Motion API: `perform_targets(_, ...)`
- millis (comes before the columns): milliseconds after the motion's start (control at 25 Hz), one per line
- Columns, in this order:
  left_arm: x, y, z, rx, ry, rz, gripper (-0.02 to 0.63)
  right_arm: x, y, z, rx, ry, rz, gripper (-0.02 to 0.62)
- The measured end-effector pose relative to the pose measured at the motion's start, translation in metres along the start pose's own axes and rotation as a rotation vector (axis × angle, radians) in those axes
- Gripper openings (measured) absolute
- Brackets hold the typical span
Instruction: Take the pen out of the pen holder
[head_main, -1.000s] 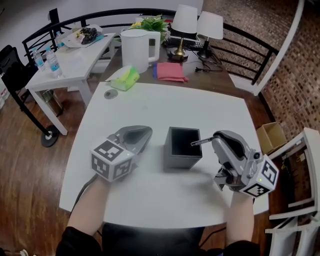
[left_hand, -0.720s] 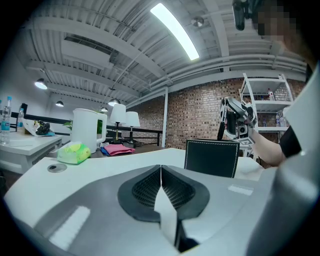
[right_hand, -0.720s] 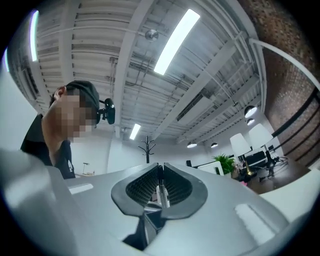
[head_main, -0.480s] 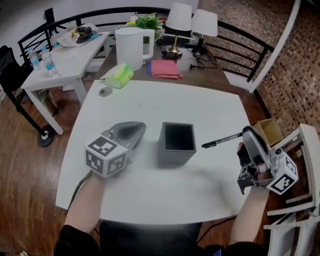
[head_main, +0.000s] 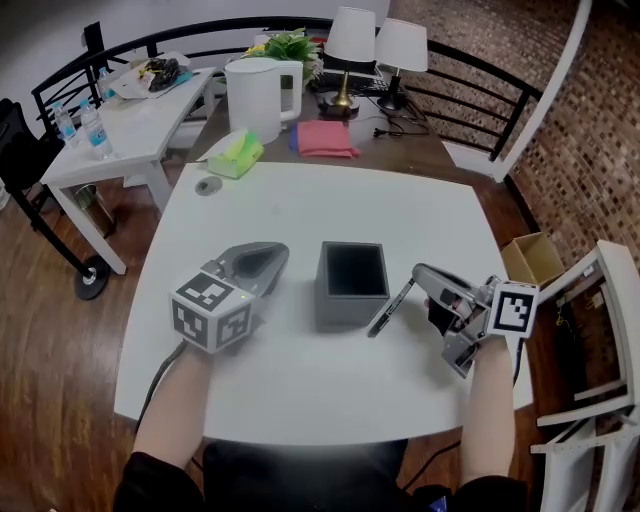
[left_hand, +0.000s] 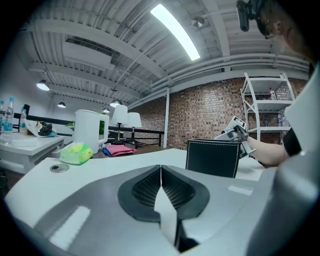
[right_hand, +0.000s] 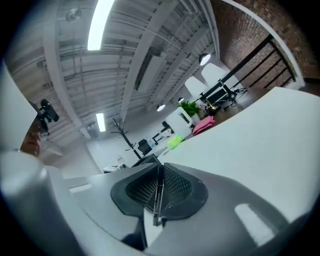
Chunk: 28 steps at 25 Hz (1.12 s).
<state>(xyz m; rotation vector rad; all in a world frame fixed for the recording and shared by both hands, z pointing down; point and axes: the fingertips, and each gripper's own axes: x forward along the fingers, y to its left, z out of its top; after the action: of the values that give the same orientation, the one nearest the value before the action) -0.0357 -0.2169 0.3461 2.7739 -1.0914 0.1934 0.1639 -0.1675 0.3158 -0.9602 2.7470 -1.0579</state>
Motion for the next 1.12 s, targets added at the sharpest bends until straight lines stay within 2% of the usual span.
perform_targets(240, 0.000, -0.001, 0.000, 0.002, 0.002, -0.007, 0.005, 0.034, -0.020, -0.005, 0.018, -0.028, -0.128, 0.060)
perform_targets(440, 0.000, -0.002, 0.000, 0.002, 0.004, -0.013, 0.005, 0.040, -0.042, -0.006, 0.003, -0.054, -0.297, 0.071)
perform_targets(520, 0.001, -0.002, -0.001, 0.002, 0.004, -0.015, 0.005, 0.040, -0.047, -0.007, -0.019, -0.061, -0.337, 0.071)
perform_targets(640, 0.000, -0.001, -0.001, 0.003, 0.004, -0.014, 0.005, 0.043, -0.048, -0.006, -0.054, -0.072, -0.346, 0.115)
perform_targets(760, 0.000, -0.002, -0.001, 0.002, 0.003, -0.014, 0.005, 0.042, -0.049, -0.002, -0.104, -0.093, -0.375, 0.127)
perform_targets(1000, 0.000, -0.003, -0.001, 0.002, 0.005, -0.012, 0.005, 0.019, -0.048, 0.017, -0.179, -0.190, -0.353, 0.086)
perform_targets(1120, -0.001, -0.002, 0.000, 0.004, -0.001, -0.010, 0.005, 0.001, -0.052, 0.026, -0.253, -0.217, -0.382, 0.051)
